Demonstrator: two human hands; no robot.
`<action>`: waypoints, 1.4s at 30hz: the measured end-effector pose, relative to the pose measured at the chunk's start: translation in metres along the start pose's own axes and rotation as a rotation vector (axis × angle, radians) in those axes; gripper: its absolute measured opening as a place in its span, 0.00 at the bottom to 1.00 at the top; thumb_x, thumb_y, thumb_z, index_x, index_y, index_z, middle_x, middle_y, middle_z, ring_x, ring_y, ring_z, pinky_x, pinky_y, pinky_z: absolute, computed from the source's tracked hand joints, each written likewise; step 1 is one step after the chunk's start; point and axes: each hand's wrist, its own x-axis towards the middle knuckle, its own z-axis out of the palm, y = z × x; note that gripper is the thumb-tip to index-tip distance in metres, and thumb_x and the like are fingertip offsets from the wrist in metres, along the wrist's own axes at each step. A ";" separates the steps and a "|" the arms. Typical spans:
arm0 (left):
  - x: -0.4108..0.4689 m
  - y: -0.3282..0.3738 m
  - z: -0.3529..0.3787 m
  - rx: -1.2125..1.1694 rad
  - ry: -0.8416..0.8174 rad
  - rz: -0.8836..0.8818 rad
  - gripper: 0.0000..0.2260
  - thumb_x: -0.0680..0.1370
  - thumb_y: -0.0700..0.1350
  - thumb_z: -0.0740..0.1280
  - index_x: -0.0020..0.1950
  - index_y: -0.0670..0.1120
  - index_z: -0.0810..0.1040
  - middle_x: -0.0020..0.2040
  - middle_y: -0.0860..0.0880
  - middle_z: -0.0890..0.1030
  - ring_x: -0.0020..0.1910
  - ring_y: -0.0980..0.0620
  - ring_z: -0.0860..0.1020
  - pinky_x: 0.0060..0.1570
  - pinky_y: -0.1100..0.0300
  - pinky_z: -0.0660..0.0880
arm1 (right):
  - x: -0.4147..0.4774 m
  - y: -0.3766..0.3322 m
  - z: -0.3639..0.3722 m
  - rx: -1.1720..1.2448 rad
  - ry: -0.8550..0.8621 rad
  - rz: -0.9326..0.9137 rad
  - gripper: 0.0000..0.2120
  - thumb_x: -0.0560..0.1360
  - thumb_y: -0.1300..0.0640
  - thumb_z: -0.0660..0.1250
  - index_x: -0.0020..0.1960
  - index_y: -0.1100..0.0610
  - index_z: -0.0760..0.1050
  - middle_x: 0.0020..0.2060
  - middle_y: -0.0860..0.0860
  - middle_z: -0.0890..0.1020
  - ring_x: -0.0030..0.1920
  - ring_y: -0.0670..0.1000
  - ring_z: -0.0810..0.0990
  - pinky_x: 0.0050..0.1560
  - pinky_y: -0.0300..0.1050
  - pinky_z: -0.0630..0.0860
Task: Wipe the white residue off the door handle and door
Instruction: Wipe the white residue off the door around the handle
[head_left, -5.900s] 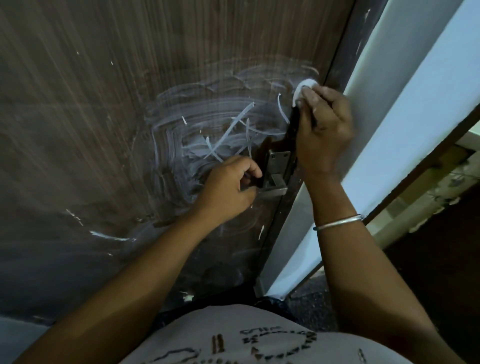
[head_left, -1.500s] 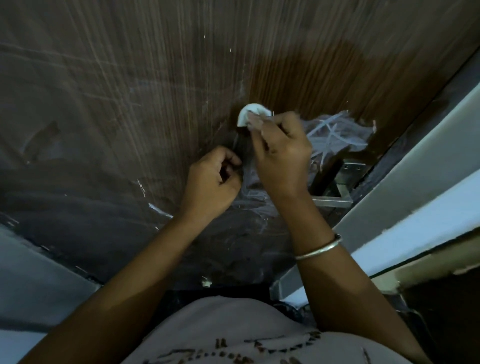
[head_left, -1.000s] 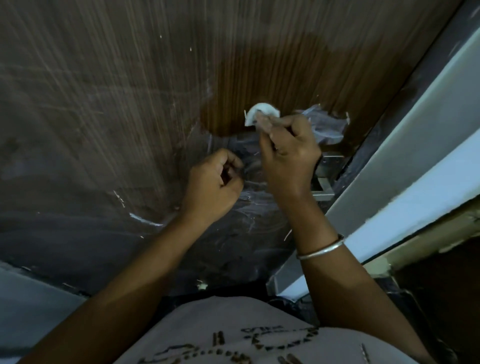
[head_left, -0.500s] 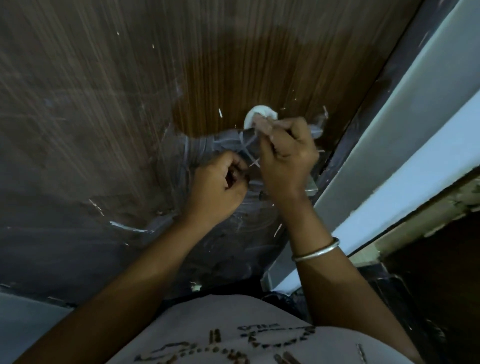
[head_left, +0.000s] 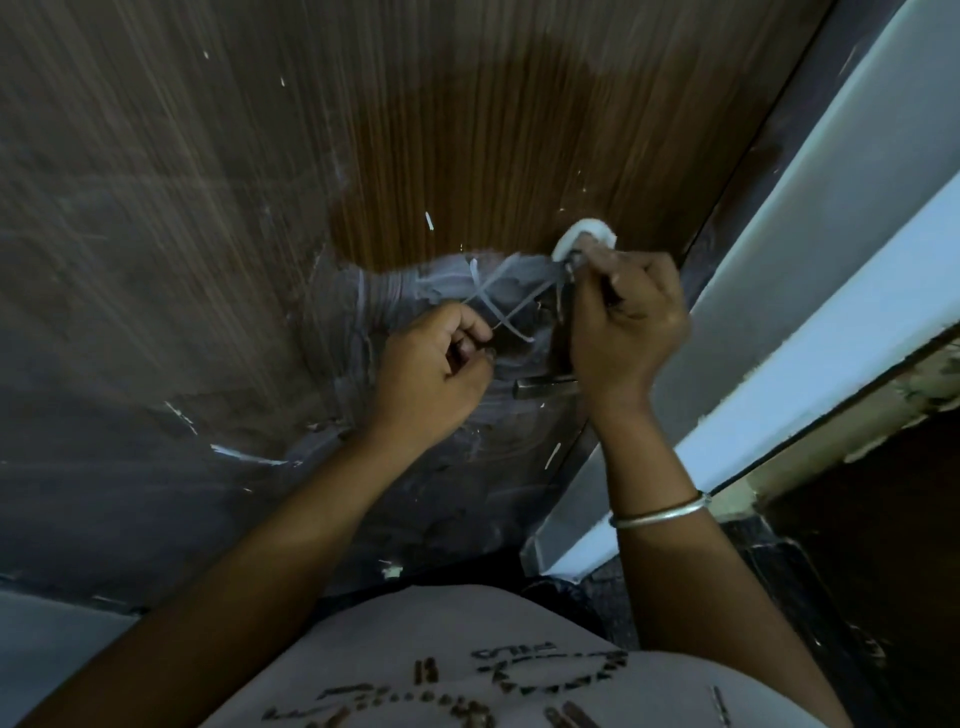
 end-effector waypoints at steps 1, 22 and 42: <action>0.000 -0.001 0.000 -0.006 0.001 0.002 0.09 0.71 0.36 0.68 0.43 0.50 0.74 0.33 0.56 0.73 0.34 0.62 0.74 0.34 0.74 0.70 | 0.003 0.005 -0.004 -0.010 0.049 0.063 0.05 0.70 0.67 0.71 0.46 0.65 0.82 0.38 0.61 0.81 0.38 0.51 0.77 0.38 0.29 0.69; -0.006 -0.011 -0.009 -0.026 0.022 -0.063 0.07 0.71 0.36 0.68 0.43 0.47 0.75 0.33 0.55 0.73 0.32 0.60 0.73 0.31 0.73 0.68 | -0.016 -0.008 0.007 -0.048 0.024 0.110 0.03 0.69 0.70 0.70 0.42 0.65 0.80 0.38 0.61 0.81 0.39 0.45 0.75 0.42 0.23 0.67; -0.018 -0.026 -0.033 0.058 0.132 -0.097 0.09 0.70 0.35 0.68 0.44 0.47 0.74 0.33 0.55 0.74 0.32 0.61 0.74 0.31 0.72 0.69 | -0.034 -0.034 0.030 0.076 -0.162 -0.173 0.10 0.67 0.74 0.71 0.48 0.67 0.81 0.34 0.62 0.78 0.32 0.55 0.77 0.33 0.42 0.73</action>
